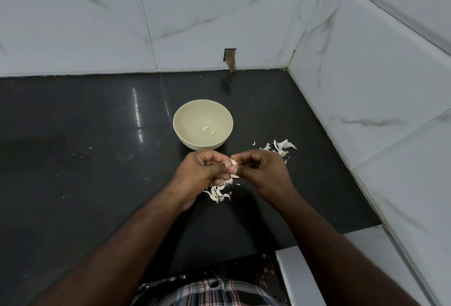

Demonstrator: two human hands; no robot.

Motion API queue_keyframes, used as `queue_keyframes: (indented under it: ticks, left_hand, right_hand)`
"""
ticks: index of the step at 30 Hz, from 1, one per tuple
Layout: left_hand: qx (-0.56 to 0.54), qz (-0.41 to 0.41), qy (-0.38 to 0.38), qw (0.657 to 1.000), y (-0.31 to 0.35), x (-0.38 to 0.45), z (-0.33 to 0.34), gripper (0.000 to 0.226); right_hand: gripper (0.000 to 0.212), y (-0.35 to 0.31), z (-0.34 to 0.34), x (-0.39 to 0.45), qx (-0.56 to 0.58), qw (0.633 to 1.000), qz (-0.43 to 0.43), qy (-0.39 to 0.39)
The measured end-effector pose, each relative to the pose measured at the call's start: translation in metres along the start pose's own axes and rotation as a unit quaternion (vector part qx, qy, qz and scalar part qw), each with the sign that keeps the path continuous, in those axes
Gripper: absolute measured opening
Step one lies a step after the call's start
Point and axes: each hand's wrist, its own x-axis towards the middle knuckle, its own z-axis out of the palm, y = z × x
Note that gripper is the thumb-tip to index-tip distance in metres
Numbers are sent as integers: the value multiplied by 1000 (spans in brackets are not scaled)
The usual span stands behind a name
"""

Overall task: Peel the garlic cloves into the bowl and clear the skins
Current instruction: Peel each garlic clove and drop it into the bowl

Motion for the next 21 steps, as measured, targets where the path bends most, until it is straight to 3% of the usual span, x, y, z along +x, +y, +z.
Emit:
queue_keyframes:
  ticks: [8,21]
  left_hand:
    - [-33,7,33,999,6,1,8,12]
    - [-67,26,5,997,15,-6,6,7]
  right_hand:
    - [19,-7,-1,-2,30,999,2,17]
    - [16,-13,1,-5,49,998,-8,26]
